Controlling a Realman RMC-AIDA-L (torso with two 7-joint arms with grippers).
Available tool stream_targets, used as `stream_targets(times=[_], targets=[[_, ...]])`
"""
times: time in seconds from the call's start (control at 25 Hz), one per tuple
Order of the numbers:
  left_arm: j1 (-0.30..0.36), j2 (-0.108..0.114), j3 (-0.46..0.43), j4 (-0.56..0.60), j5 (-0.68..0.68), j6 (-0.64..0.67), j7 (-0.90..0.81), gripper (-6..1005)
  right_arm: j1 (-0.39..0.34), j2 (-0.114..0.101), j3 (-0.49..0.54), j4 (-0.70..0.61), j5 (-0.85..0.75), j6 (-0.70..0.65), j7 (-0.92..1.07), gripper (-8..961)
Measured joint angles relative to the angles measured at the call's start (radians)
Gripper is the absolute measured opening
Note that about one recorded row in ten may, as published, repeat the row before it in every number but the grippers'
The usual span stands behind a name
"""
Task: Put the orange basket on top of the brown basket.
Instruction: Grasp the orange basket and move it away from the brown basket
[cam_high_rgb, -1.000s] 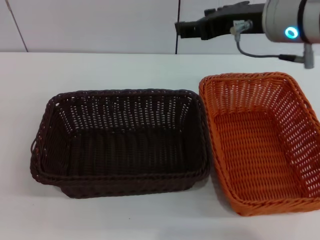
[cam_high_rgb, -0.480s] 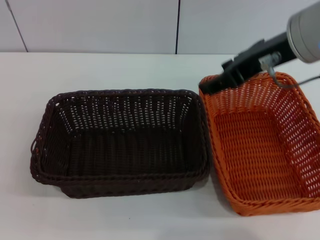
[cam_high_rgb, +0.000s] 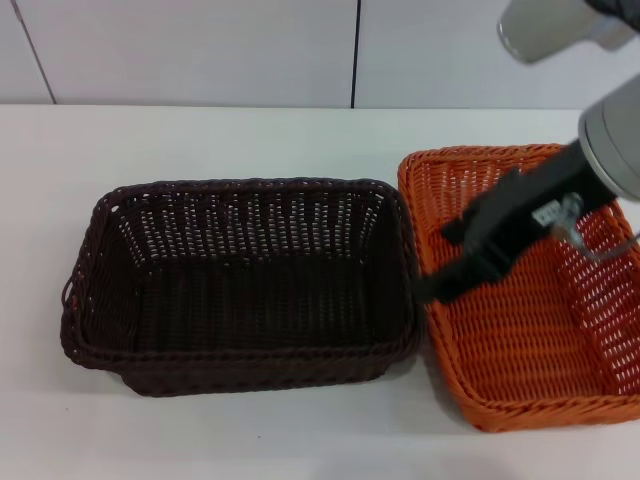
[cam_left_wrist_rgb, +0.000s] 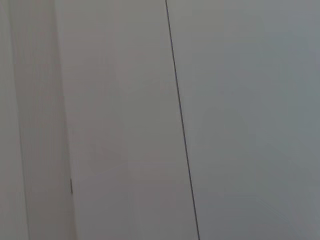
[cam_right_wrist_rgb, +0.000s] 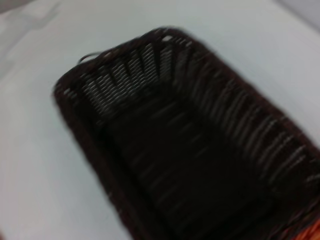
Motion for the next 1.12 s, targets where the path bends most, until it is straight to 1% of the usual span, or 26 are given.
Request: stream_targets(times=[0.08,0.48,0.72,0.84,1.12], targets=[[-0.001,-0.001,-0.009,-0.003,-0.001,-0.002,0.001,781,-0.005,0.001,-0.008,0.010,0.002,-0.039,-0.025,735],[-0.017,-0.002,-0.021,0.004,-0.001,-0.028,0.002,780,-0.021,0.003,-0.019,0.052,0.003,-0.083,-0.060,735],[-0.031,-0.001,-0.037,0.003,-0.002,-0.056,0.018,780,-0.002,0.001,-0.021,0.074,-0.006,-0.128,-0.059,735],[-0.037,-0.002,-0.046,0.003,-0.003,-0.071,0.042,781,0.008,0.002,-0.022,0.081,-0.049,-0.155,-0.050,734],[-0.045,-0.001,-0.064,0.001,-0.010,-0.081,0.055,780,0.019,0.002,-0.023,0.129,-0.058,-0.171,-0.046,734]])
